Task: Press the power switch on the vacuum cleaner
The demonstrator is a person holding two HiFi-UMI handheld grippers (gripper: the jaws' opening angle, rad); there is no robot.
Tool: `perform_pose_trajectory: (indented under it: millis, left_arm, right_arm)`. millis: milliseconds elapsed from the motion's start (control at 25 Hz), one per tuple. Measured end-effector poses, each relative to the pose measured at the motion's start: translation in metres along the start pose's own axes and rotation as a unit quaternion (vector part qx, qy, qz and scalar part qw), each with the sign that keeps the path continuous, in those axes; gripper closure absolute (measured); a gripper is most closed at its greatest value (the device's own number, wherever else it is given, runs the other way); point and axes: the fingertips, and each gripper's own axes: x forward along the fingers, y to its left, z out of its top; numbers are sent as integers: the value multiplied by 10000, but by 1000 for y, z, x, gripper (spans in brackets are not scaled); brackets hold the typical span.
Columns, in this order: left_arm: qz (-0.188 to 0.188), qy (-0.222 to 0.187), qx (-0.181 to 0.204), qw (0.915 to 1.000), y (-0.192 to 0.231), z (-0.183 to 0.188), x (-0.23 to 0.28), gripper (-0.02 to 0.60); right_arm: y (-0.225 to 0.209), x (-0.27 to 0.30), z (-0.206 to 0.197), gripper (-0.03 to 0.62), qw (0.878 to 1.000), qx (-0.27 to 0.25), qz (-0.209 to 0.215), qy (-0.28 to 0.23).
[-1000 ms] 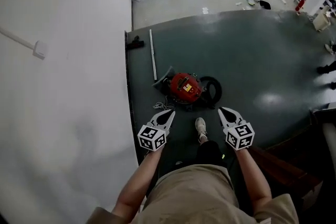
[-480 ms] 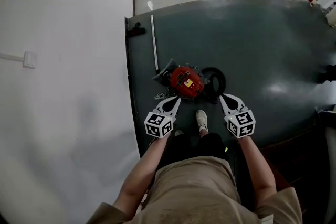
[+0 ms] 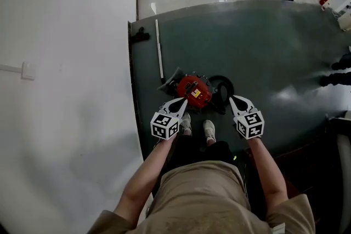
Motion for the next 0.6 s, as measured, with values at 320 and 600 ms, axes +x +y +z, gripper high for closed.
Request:
perform_pose_trajectory:
  millis: [320,600]
  left_arm:
    - [-324,290,239,9988,41,17,20,575]
    - [-637,580,405,9955,66,3,52,575]
  right_arm:
    - [-10,18,24,586,9985,160,-510,-88]
    - [-24,43,16,586,9961,150,-865,14]
